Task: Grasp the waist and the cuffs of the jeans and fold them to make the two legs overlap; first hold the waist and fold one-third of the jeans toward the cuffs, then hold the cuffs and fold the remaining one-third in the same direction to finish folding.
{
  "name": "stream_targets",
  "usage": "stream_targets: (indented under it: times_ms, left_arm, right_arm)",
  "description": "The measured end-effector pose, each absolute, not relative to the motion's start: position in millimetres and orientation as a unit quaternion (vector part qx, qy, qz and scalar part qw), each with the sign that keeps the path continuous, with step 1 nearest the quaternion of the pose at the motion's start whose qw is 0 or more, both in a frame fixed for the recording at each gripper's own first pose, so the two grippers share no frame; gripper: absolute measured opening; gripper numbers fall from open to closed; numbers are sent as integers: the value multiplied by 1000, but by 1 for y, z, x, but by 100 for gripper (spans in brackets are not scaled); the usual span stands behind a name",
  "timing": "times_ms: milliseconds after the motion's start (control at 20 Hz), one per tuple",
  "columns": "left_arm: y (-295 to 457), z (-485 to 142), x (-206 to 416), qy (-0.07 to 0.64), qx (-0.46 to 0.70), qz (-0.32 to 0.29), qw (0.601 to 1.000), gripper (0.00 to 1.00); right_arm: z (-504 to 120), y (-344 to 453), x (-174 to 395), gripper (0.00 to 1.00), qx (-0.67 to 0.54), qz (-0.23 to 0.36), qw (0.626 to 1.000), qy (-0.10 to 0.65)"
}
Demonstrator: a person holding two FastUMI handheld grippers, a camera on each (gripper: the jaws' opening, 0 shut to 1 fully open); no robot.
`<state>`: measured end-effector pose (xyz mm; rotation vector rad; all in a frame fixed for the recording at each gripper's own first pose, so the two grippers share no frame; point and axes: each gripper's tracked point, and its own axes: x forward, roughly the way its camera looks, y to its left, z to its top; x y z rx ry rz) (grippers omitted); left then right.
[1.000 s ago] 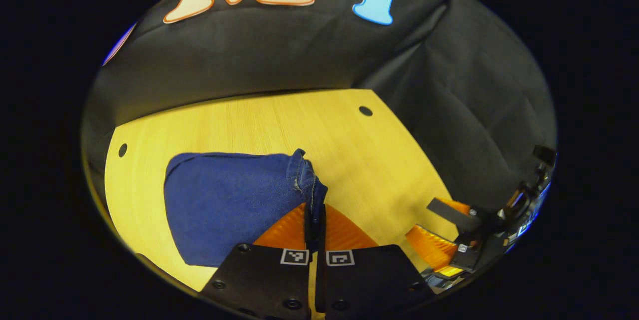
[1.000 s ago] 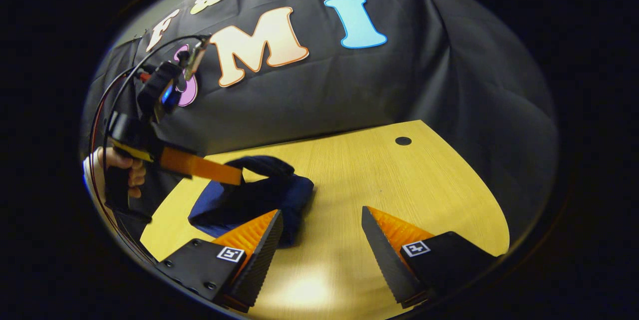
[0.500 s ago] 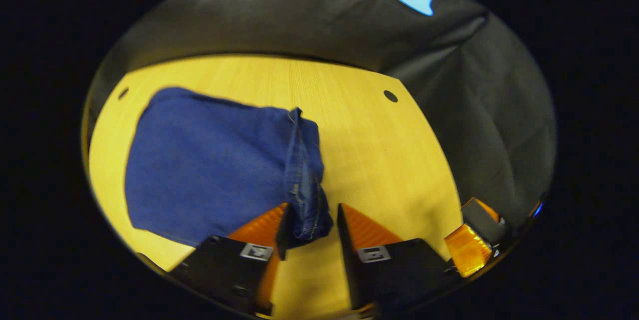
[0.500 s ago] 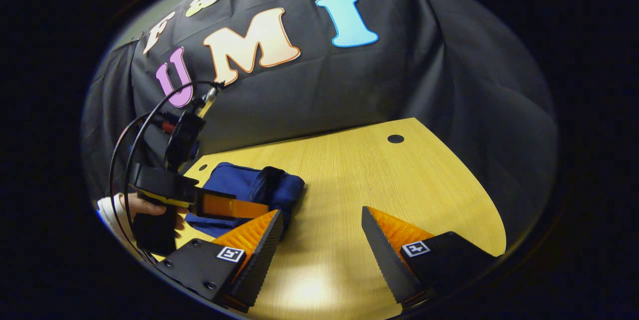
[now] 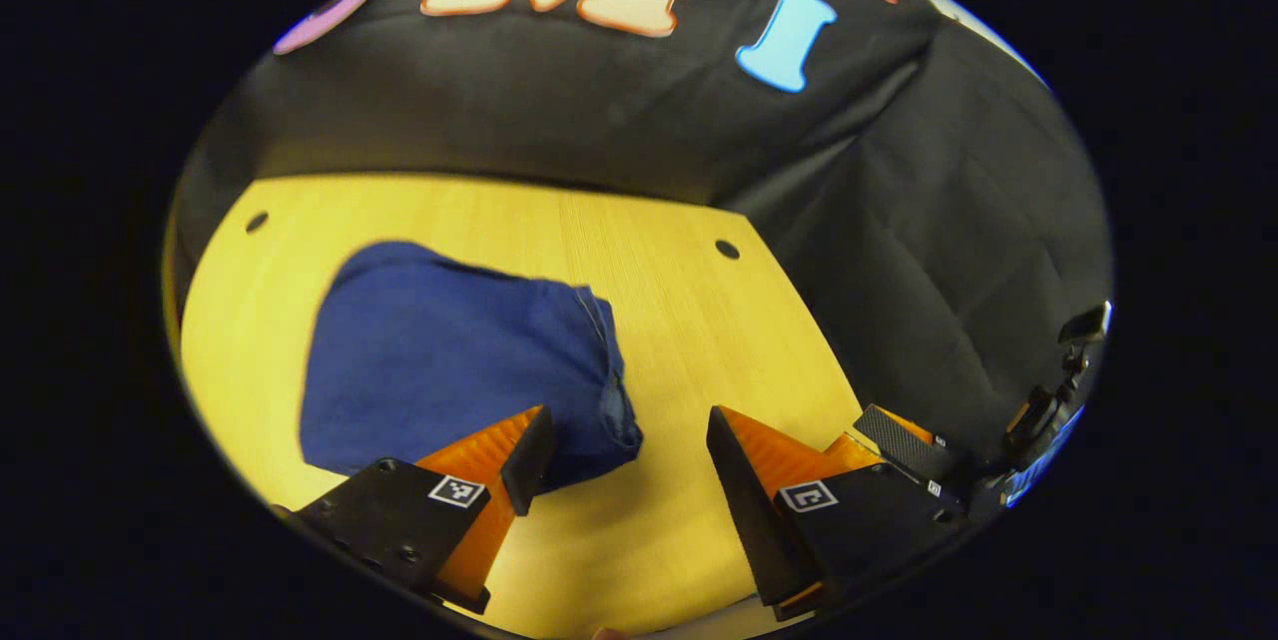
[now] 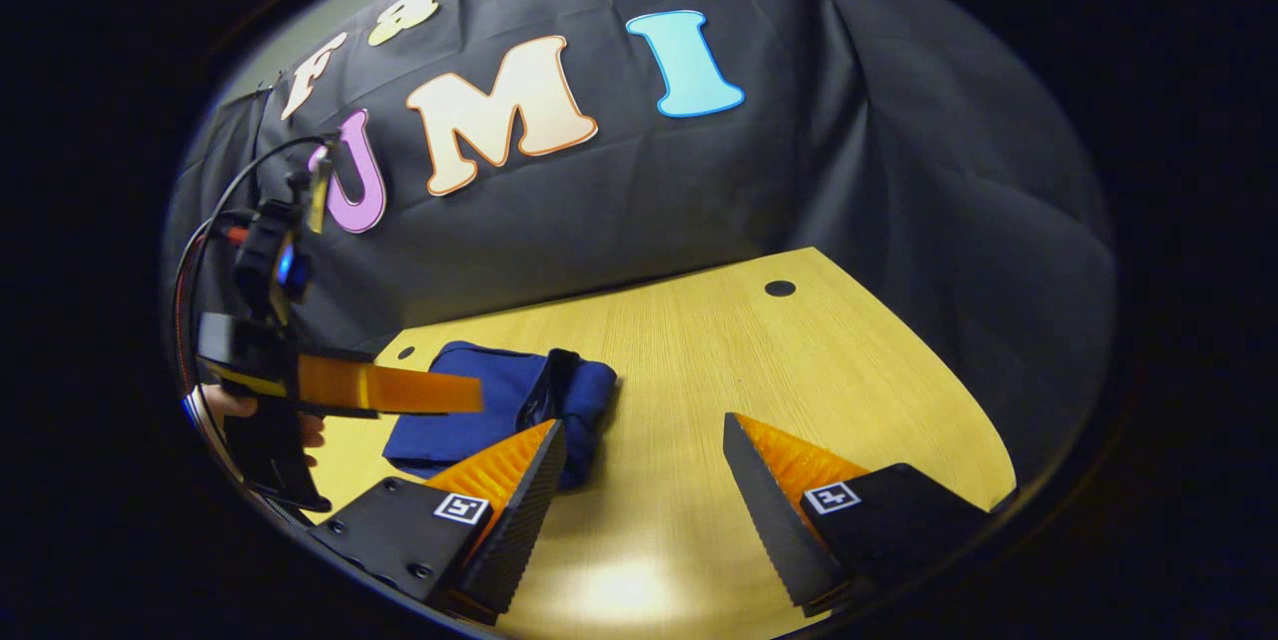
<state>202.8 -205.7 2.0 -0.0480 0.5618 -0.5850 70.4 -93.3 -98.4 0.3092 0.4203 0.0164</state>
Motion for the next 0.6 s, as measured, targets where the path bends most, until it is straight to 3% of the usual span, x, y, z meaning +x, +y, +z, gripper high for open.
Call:
stream_targets:
  times_ms: [200, 550, 600]
  left_arm:
    - [-143, 18, 209, 214, -3, -252, 944, 97]
    - [-48, 3, 193, 214, -30, -215, 952, 97]
    - [-37, 3, 192, 214, -35, -210, 953, 97]
  right_arm:
    - [-73, -72, 61, 98, 159, -5, 971, 179]
    - [-35, -39, 40, 98, 175, -30, 975, 135]
    - [-34, -36, 37, 92, 172, -36, 976, 131]
